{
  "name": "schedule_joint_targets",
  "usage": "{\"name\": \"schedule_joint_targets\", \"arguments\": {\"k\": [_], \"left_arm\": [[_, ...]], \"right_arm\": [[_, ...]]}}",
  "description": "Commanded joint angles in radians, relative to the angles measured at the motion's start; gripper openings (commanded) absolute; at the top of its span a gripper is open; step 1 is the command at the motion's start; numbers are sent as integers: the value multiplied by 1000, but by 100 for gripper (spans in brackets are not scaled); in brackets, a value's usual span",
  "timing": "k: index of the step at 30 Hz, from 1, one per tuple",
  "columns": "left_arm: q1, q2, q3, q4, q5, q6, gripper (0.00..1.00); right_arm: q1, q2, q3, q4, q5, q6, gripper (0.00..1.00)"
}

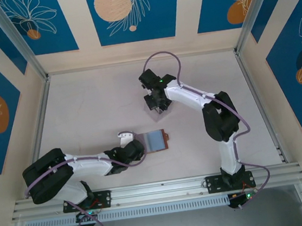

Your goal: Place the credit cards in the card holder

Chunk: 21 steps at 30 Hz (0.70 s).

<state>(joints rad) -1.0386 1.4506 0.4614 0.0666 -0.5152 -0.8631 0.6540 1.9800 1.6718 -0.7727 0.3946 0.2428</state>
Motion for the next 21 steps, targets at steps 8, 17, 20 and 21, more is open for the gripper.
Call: {"name": "schedule_joint_targets", "arguments": {"k": [8,17,20,21], "left_arm": [[-1,50,-23,-14,160,16,35],[-1,21,-17,-37,155,35,31],[-1,17,-18,-45,156,35,30],[-1,16,-17,-47,153,36,29]], "right_arm": [[107,-428,-403,290,-58,187,0],[162,-520,-797,741,-273,387,0],[165,-511,-866,836,-276,426,0],[165,-509,-888,862,-271,438,0]]}}
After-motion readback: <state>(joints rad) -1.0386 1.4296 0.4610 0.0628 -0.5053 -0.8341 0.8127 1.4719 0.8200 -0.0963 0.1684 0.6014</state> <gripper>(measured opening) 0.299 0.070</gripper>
